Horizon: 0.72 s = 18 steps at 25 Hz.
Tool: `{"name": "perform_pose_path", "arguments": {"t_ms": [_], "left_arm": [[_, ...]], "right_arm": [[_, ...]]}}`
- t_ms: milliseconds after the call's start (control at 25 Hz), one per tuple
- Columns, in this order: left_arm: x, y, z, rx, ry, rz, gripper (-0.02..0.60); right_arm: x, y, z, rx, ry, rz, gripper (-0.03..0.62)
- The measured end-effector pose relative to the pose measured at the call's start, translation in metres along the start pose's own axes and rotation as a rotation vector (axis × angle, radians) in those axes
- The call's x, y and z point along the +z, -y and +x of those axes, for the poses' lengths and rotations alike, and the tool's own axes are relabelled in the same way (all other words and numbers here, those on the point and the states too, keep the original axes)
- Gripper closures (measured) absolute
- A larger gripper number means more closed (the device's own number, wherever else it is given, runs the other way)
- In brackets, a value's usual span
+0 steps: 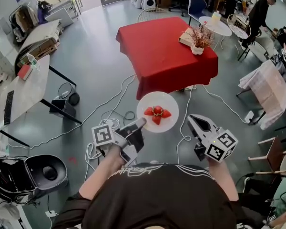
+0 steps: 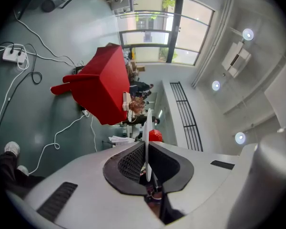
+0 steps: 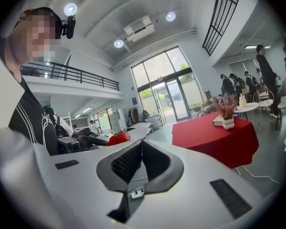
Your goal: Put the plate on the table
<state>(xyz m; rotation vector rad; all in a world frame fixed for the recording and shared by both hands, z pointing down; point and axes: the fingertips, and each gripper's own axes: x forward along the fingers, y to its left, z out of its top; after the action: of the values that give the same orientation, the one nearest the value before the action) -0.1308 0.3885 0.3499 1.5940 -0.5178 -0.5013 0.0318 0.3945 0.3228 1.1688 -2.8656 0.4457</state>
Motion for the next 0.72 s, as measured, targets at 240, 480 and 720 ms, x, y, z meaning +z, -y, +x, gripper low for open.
{"name": "perform_pose_path", "arguments": {"t_ms": [240, 480, 720], "left_arm": [[0.001, -0.004, -0.004, -0.015, 0.002, -0.019, 0.561], [-0.003, -0.001, 0.005, -0.03, -0.028, -0.032, 0.56], [0.019, 0.015, 0.004, -0.047, -0.02, 0.005, 0.56]], "right_arm": [[-0.009, -0.006, -0.006, 0.033, 0.011, 0.075, 0.586], [-0.008, -0.003, -0.006, 0.029, -0.016, 0.081, 0.586], [0.01, -0.005, 0.019, 0.057, 0.007, 0.048, 0.586]]}}
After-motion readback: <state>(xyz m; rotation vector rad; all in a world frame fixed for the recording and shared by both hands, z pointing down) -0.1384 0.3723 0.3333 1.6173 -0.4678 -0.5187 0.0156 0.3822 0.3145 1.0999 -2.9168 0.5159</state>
